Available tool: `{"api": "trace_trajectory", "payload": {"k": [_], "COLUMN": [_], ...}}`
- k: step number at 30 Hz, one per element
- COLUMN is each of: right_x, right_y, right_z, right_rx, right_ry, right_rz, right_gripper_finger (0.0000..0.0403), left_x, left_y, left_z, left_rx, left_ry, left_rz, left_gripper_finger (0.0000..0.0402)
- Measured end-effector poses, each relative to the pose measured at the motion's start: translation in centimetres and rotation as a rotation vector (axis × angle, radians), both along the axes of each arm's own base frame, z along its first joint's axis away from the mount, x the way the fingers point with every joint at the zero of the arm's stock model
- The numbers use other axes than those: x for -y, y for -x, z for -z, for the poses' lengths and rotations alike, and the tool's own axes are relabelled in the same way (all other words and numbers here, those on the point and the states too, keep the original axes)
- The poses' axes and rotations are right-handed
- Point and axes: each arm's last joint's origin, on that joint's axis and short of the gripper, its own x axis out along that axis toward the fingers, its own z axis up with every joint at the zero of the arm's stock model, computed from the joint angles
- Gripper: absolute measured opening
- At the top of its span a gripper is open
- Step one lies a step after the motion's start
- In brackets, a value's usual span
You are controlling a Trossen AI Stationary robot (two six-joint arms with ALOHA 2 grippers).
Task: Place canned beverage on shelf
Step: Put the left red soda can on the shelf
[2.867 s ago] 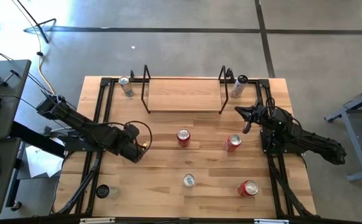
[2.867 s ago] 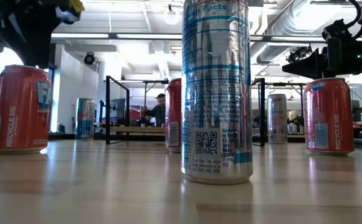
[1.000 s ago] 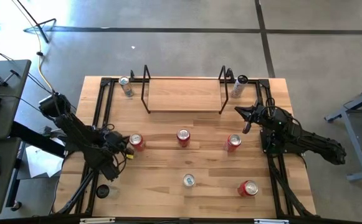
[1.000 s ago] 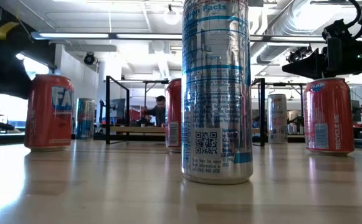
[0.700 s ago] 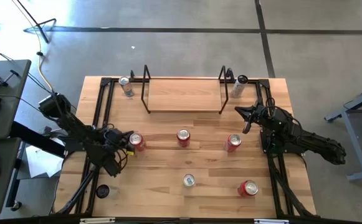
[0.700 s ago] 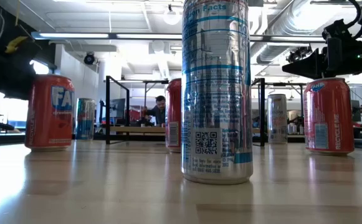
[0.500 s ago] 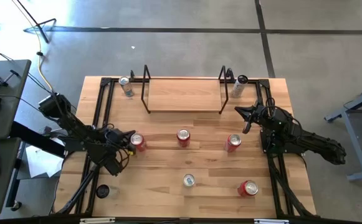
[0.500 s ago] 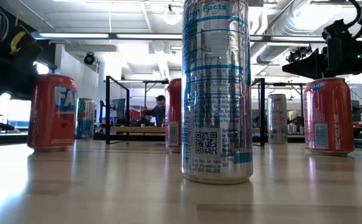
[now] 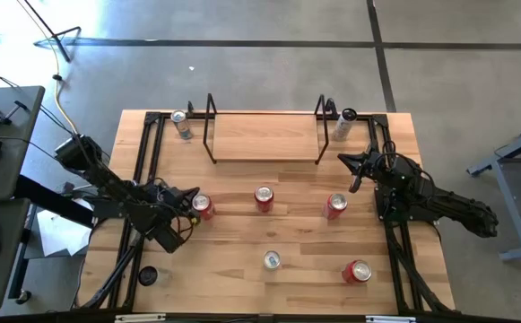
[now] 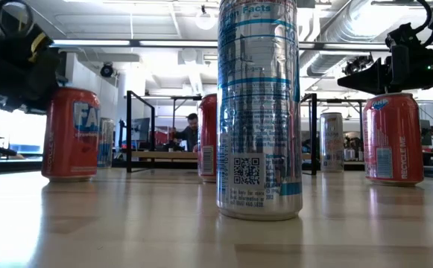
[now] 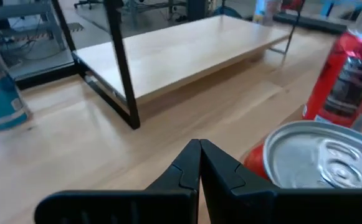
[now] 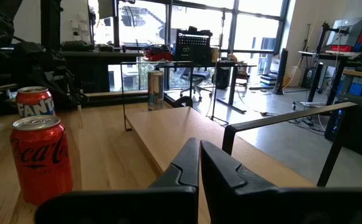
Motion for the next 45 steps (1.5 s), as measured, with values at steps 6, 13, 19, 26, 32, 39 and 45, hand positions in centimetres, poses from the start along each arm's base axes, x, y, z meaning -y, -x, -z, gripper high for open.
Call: {"api": "trace_trajectory", "payload": {"k": [6,13,19,26,32,39,45], "right_x": [0.0,0.0,0.0,0.0,0.0,0.0,0.0], "right_y": [0.0,0.0,0.0,0.0,0.0,0.0,0.0], "right_z": [0.0,0.0,0.0,0.0,0.0,0.0,0.0], "right_rx": [0.0,0.0,0.0,0.0,0.0,0.0,0.0], "right_ry": [0.0,0.0,0.0,0.0,0.0,0.0,0.0], "right_rz": [0.0,0.0,0.0,0.0,0.0,0.0,0.0], "right_gripper_finger": [0.0,0.0,0.0,0.0,0.0,0.0,0.0], "left_x": [1.1,1.7,3.4,6.2,7.6,7.5,6.4], "left_y": [-1.5,-0.8,0.4,0.3,-2.3,-5.0,-3.9], "left_z": [-2.5,-4.1,-4.0,-2.6,-0.2,1.5,2.5], "left_rx": [-0.152,-0.146,-0.125,-0.083,-0.089,-0.054,-0.052], "left_ry": [0.029,0.189,0.26,0.289,0.233,0.177,0.172], "left_rz": [0.076,0.125,0.208,0.305,0.345,0.313,0.188], "left_gripper_finger": [0.0,0.0,0.0,0.0,0.0,0.0,0.0]}}
